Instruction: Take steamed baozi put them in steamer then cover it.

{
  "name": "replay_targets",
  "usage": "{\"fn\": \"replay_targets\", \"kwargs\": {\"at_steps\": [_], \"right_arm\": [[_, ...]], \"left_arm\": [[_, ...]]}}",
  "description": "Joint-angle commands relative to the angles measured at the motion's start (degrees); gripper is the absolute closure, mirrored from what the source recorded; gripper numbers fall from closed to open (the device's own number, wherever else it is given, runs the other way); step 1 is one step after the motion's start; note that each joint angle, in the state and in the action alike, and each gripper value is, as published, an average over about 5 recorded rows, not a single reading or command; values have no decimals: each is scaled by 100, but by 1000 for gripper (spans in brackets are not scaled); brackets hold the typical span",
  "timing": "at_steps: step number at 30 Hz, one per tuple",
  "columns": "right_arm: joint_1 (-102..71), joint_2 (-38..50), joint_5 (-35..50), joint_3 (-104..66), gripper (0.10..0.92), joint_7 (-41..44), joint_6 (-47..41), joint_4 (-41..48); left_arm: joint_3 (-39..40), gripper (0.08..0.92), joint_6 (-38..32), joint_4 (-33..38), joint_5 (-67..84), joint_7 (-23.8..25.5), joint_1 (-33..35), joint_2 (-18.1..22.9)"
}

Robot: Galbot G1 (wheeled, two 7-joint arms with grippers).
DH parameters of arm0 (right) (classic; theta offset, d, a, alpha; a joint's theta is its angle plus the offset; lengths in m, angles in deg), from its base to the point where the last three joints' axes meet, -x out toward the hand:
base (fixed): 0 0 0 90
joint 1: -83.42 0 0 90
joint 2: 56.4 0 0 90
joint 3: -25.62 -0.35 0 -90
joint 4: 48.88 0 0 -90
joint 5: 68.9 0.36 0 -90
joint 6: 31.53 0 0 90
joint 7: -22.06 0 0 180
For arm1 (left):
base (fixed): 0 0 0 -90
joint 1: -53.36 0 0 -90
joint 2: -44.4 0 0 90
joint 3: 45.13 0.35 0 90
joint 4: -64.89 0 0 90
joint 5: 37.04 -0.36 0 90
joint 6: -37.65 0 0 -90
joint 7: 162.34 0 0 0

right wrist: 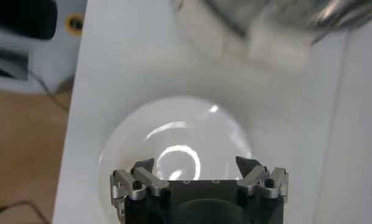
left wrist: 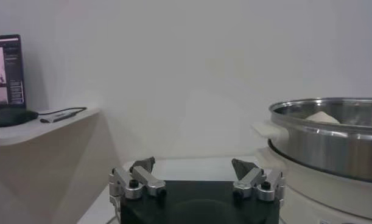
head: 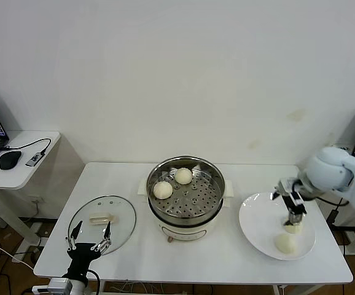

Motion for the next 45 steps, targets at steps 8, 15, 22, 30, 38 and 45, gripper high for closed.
{"fn": "replay_targets", "kwargs": {"at_steps": [8, 15, 22, 30, 38, 45], "right_arm": [[-2439, -28, -673, -1396, 203, -306, 375, 563], [-2953, -299, -740, -1942, 203, -351, 405, 1062], [-3079, -399, -725, -2106, 203, -354, 372, 1205], [-3131, -456, -712, -2203, 245, -408, 300, 1273], [-3132, -501, -682, -2298, 352, -409, 257, 1260], [-2678, -471, -543, -2168, 405, -333, 251, 1221]], "left_arm": [[-8, 177, 5, -33, -19, -2, -5, -8], [-44, 177, 11, -50, -25, -3, 7, -7], [-62, 177, 16, -65, -34, -4, 0, 2], [-62, 177, 13, -75, -43, -9, -5, 19], [-71, 177, 13, -59, -42, -11, -4, 20], [-71, 177, 9, -51, -37, -12, -4, 27]]}}
